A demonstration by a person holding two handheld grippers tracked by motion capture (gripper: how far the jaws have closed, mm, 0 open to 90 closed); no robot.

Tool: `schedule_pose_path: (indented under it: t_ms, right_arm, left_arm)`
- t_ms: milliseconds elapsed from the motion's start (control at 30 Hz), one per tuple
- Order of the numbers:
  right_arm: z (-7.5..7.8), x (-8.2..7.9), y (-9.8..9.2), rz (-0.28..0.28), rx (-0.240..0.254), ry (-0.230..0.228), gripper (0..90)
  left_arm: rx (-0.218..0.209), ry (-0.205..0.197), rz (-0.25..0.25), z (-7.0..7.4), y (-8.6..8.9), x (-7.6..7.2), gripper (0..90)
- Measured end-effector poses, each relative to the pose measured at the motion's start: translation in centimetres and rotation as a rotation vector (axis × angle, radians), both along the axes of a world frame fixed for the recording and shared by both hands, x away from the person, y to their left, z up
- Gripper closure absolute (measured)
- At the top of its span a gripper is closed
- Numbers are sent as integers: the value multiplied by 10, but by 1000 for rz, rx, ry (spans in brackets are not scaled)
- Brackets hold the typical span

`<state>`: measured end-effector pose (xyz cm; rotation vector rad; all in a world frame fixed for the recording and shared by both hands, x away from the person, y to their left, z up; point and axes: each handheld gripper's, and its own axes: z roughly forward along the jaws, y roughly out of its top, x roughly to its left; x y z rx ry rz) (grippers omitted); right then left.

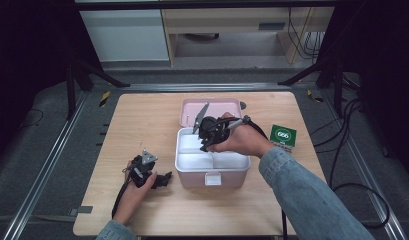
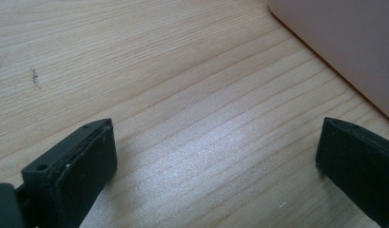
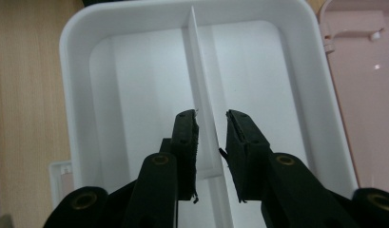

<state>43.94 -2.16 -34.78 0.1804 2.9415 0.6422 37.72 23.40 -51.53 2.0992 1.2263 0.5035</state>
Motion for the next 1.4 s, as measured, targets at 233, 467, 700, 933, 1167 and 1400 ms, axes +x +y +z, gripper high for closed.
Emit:
schedule_pose_path:
  t_ms: [233, 467, 700, 933, 1167, 1400]
  right_arm:
    - [-14, 7, 6, 39, -73, 16, 750]
    - [-14, 12, 11, 85, -105, 31, 765]
    - [-16, 14, 14, 106, -144, 37, 780]
    - [-16, 16, 14, 117, -171, 43, 789]
    - [-19, 18, 14, 127, -191, 39, 806]
    - [-21, 19, 17, 128, -195, 50, 837]
  left_arm:
    - [0, 0, 0, 0, 0, 0, 0]
    - [-2, -1, 0, 0, 0, 0, 0]
    - [2, 1, -4, 0, 0, -1, 0]
    - [2, 0, -4, 0, 0, -1, 0]
    - [4, 2, -7, 0, 0, -1, 0]
    - [2, 1, -6, 0, 0, -1, 0]
